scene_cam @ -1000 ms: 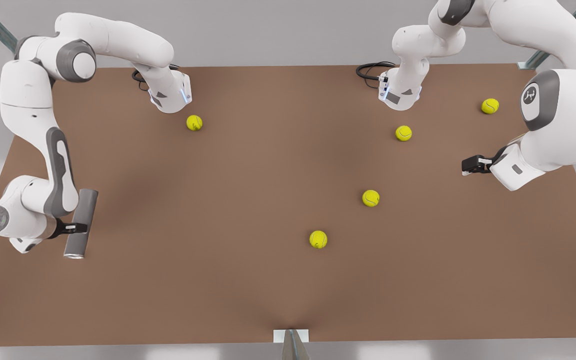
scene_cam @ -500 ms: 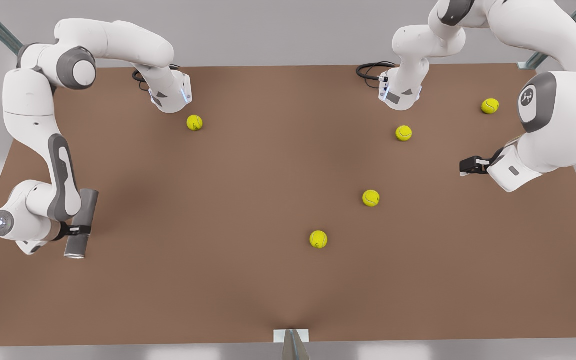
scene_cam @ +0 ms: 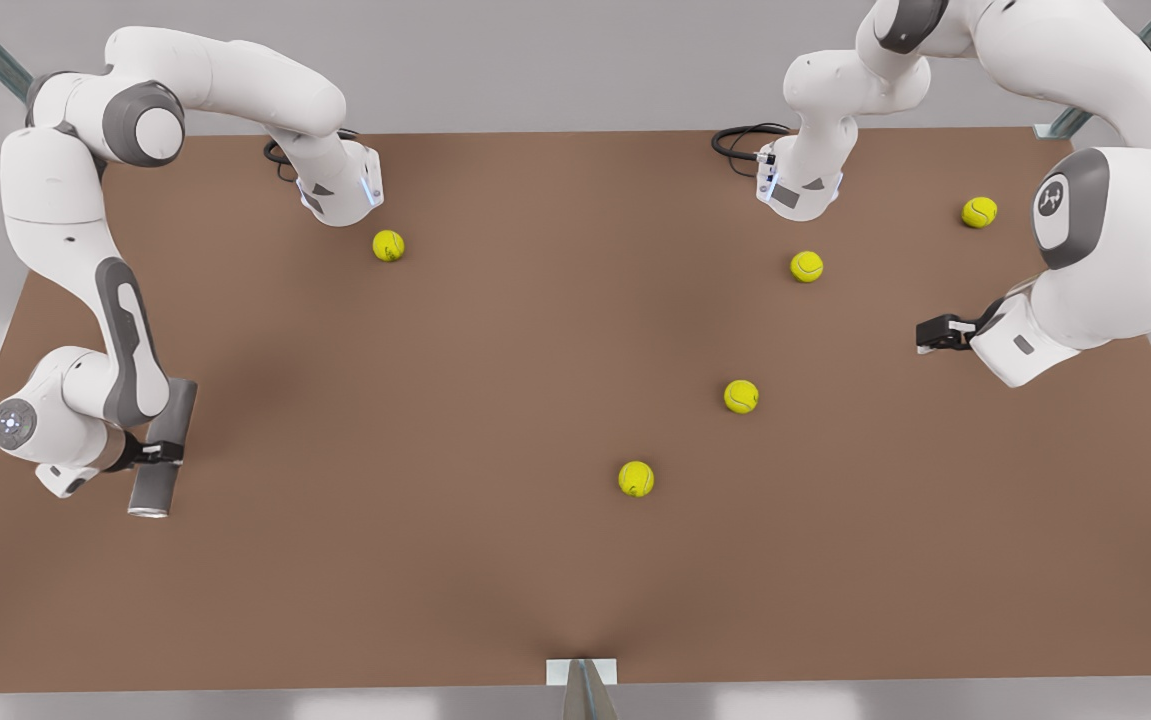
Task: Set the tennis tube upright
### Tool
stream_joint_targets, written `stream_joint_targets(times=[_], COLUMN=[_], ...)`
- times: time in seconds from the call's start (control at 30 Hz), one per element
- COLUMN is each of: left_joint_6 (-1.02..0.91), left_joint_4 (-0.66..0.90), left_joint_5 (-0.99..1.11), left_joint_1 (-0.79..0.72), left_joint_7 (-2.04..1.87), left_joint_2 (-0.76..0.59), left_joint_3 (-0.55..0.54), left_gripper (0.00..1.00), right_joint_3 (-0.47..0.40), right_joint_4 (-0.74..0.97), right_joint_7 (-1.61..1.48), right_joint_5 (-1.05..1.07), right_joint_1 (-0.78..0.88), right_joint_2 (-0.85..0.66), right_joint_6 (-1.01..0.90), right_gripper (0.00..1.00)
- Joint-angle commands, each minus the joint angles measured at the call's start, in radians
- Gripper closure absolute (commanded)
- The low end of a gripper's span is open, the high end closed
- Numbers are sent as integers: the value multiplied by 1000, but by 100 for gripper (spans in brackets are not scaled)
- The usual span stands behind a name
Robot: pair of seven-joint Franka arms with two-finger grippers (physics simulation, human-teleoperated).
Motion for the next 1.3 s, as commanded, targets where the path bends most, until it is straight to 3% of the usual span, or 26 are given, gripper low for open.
stream_joint_targets(times=[0.0,0.5,0.53,0.63,1.27], left_joint_6=[0,-2,-2,-2,-8], left_joint_4=[0,-2,-2,-2,-2], left_joint_5=[0,0,0,0,0], left_joint_1=[0,-6,-6,-6,-6], left_joint_7=[0,0,0,0,0], left_joint_2=[0,9,9,9,11], left_joint_3=[0,0,0,0,0], left_gripper=[0,0,0,0,0], right_joint_3=[1,0,0,0,0], right_joint_4=[-1,8,8,8,7], right_joint_7=[0,-1,-3,-1,5], right_joint_5=[0,-8,-9,-8,-8], right_joint_1=[0,5,5,6,11], right_joint_2=[0,1,1,3,12], right_joint_6=[-1,4,5,4,4], right_gripper=[0,0,6,11,10])
